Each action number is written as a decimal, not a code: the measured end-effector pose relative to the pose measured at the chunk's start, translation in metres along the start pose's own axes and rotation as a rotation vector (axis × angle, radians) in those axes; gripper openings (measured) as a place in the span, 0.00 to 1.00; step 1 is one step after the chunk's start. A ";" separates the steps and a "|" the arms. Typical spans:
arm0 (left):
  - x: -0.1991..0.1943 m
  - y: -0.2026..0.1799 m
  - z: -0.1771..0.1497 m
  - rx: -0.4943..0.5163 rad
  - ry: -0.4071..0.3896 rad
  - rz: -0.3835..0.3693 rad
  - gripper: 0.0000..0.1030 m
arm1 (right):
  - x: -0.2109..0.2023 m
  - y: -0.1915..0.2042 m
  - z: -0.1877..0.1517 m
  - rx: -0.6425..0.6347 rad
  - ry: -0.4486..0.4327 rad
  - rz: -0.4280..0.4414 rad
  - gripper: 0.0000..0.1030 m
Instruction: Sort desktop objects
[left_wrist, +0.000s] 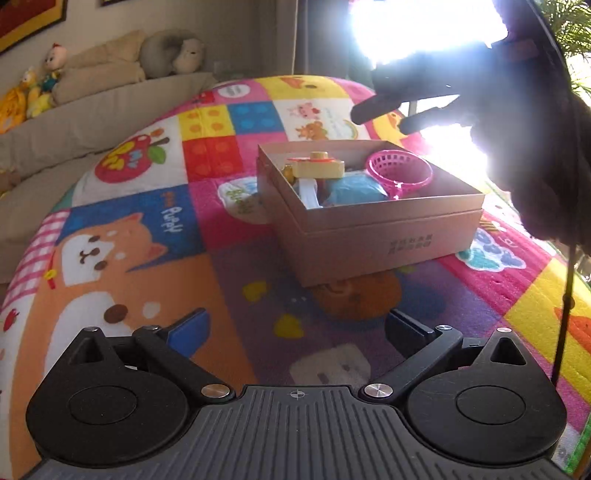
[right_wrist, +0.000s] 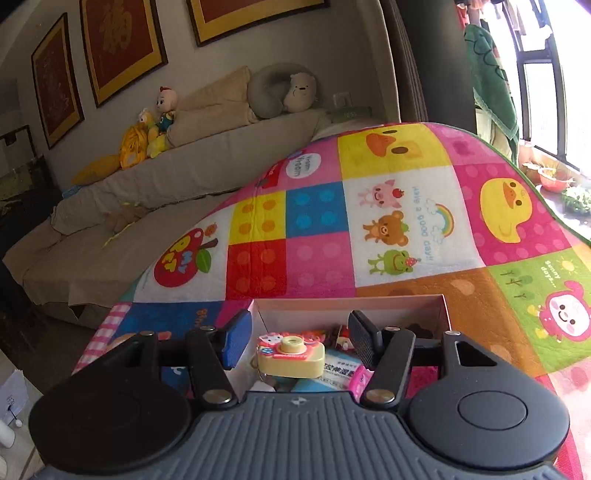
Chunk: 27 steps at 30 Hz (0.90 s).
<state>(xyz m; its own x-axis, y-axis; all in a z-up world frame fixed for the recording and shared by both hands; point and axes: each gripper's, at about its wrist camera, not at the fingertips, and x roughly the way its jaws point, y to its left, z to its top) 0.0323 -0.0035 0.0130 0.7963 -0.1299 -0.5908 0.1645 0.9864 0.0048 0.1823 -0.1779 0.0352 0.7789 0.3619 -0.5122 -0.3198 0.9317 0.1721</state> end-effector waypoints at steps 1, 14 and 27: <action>0.001 0.000 -0.001 0.003 0.000 0.012 1.00 | -0.008 -0.001 -0.010 -0.022 -0.009 -0.012 0.63; 0.015 0.008 -0.007 -0.103 0.101 0.119 1.00 | -0.079 -0.008 -0.129 -0.107 0.123 -0.066 1.00; 0.018 0.004 -0.007 -0.087 0.108 0.140 1.00 | -0.034 -0.005 -0.136 -0.133 0.188 -0.059 1.00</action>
<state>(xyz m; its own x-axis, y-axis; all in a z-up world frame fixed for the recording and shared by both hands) 0.0430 -0.0007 -0.0035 0.7402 0.0163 -0.6722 0.0015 0.9997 0.0259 0.0840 -0.1986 -0.0622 0.6877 0.2837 -0.6682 -0.3549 0.9344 0.0314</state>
